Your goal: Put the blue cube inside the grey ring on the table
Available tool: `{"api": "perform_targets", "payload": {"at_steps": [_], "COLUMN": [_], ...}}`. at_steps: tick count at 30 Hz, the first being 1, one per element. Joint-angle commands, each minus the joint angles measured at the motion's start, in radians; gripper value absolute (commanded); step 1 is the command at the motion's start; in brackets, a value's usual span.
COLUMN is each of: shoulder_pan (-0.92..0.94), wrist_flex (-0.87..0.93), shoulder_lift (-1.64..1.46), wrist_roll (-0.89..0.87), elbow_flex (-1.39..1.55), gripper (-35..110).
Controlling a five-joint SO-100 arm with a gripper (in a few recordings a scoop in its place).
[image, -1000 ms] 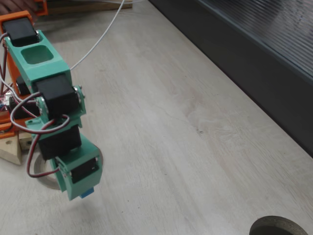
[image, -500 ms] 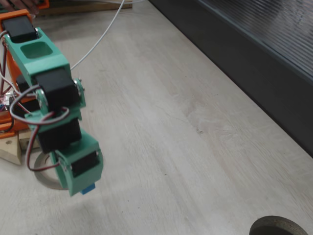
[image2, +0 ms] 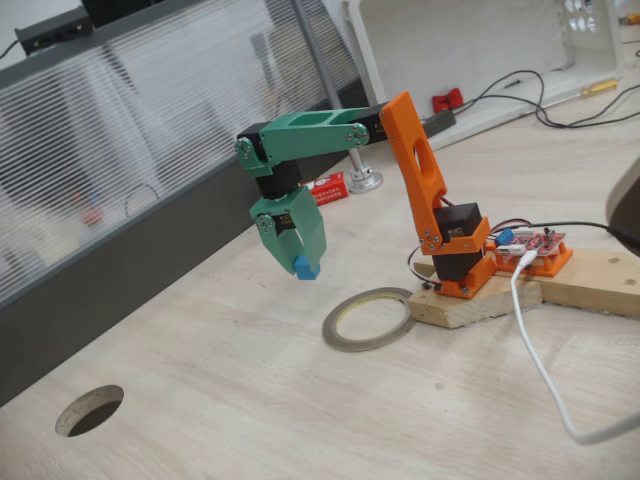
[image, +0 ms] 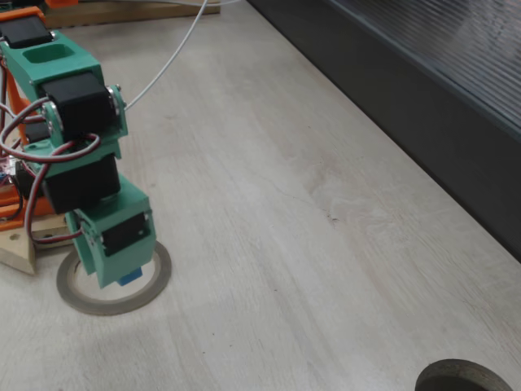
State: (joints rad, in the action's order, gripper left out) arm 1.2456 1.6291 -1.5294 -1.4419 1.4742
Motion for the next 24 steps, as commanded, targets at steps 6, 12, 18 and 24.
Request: {"api": "perform_targets", "payload": {"at_steps": [6,12,18,24], "shoulder_pan": [0.005,0.005,0.005,0.005], "wrist_flex": [0.020,0.011,0.009,0.008], "shoulder_lift": [-0.046,-0.143,-0.341,-0.425], "wrist_roll": [-0.015,-0.015,-0.015,-0.015], "elbow_flex": [-0.002,0.152,0.385,0.537], "gripper": [2,2,2,2]}}
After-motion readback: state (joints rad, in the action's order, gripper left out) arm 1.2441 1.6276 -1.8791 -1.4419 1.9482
